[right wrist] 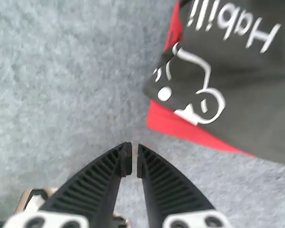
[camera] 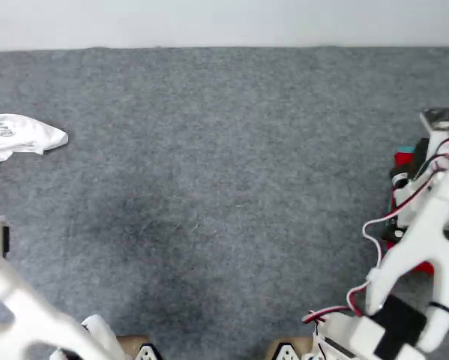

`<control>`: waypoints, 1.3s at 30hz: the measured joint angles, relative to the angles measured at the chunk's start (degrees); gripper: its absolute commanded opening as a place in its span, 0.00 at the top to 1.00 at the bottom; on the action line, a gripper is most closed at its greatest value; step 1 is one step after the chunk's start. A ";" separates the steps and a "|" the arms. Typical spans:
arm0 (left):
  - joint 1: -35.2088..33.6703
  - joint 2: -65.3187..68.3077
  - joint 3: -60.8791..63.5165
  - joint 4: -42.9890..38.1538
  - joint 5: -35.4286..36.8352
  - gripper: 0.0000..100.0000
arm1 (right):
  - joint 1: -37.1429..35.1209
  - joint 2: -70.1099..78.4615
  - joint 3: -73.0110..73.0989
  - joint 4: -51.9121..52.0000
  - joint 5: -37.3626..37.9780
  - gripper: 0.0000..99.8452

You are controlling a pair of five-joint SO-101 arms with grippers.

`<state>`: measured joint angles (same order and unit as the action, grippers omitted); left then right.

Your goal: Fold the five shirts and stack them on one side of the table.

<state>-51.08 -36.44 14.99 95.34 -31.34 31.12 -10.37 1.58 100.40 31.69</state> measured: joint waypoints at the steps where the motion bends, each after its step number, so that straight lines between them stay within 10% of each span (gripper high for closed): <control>1: -1.58 2.55 0.00 -1.67 0.00 0.87 | 0.00 -1.23 1.49 0.00 0.00 0.97; 16: -18.11 41.67 -13.80 -21.01 -11.52 0.77 | 0.00 -14.07 19.16 0.09 0.00 0.97; 39: -16.53 92.40 -59.69 -23.38 -12.04 0.81 | 0.00 -29.45 28.75 0.09 0.00 0.97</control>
<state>-67.60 55.96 -44.70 71.96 -43.38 31.12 -39.82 30.33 100.48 31.69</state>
